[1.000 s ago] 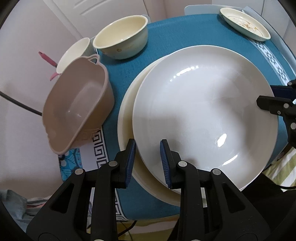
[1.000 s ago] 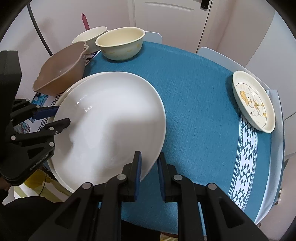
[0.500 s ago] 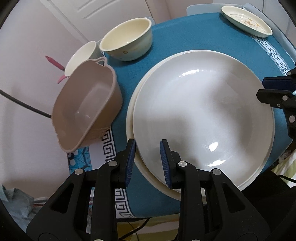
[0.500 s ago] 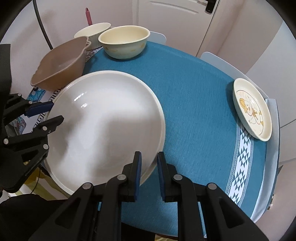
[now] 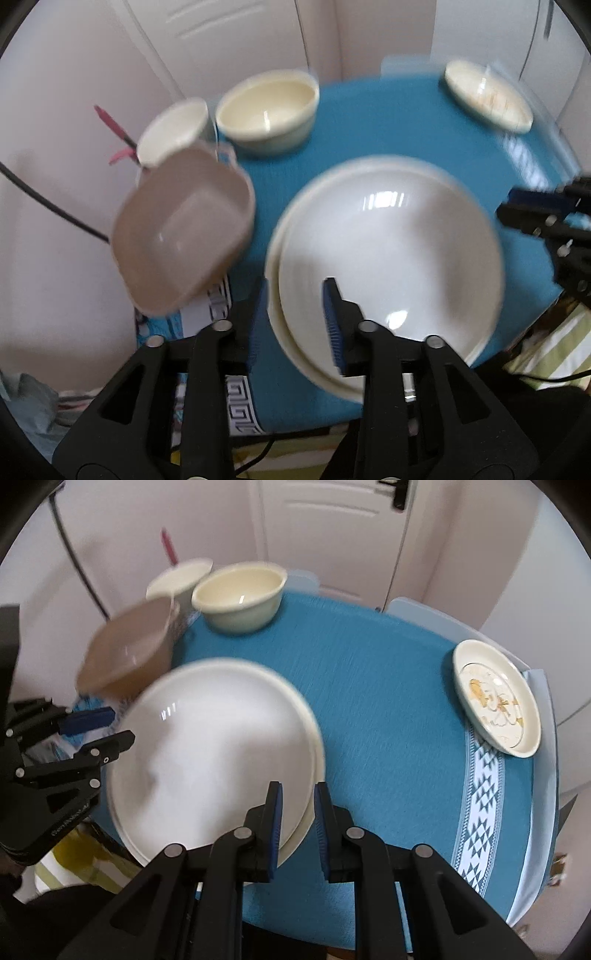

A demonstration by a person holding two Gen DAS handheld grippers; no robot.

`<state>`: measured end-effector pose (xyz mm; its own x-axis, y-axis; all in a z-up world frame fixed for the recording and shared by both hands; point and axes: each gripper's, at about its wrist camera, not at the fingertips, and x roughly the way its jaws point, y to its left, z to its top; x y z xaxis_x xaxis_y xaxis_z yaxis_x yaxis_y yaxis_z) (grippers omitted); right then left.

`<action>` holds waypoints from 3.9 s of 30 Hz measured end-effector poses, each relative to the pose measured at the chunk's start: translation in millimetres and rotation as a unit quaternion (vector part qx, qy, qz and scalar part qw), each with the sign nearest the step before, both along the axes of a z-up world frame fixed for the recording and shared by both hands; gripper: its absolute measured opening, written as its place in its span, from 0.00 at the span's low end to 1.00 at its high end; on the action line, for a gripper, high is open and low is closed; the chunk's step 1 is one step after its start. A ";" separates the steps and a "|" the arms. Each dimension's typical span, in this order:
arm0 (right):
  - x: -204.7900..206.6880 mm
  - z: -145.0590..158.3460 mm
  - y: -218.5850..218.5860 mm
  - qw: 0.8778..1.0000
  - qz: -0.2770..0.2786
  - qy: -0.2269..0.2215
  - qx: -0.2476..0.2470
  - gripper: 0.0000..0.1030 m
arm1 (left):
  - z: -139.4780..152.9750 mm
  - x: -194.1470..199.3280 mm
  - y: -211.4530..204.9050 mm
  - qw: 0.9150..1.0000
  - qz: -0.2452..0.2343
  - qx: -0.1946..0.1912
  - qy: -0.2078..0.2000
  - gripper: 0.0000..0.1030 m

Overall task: Organize plates and bowls
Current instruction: 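Open both tools and pull them away from the white plate, then grasp the rim of the small duck-print plate with both tools, then carry the duck-print plate with both tools and lower it onto the white plate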

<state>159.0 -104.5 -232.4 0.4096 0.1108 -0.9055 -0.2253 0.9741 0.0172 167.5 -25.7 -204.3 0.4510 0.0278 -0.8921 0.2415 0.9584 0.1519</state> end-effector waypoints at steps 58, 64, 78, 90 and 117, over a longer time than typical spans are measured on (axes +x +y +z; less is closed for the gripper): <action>92.2 -58.2 -291.4 0.906 -0.389 -0.020 0.168 0.11 | -86.5 272.3 -282.9 0.958 -0.236 -0.118 0.111 0.18; 89.1 -47.5 -289.9 0.912 -0.378 -0.037 0.152 0.11 | -72.7 263.7 -279.0 0.960 -0.233 -0.121 0.100 0.18; 49.4 49.8 -253.8 0.935 -0.309 -0.101 0.143 0.12 | 38.6 196.2 -218.0 0.965 -0.209 -0.160 0.011 0.18; -9.5 88.5 -161.7 0.960 -0.221 -0.100 0.143 0.12 | 80.9 94.9 -106.2 0.976 -0.147 -0.158 -0.023 0.18; 3.3 -26.8 -38.4 0.994 0.018 0.005 0.103 0.12 | -51.3 8.2 26.8 0.981 0.102 -0.157 0.044 0.18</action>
<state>162.2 -142.8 -259.3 0.3924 0.3097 -0.8661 -0.2590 0.9407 0.2191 175.7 1.1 -255.7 0.3862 -0.1734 -0.9060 0.0380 0.9843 -0.1722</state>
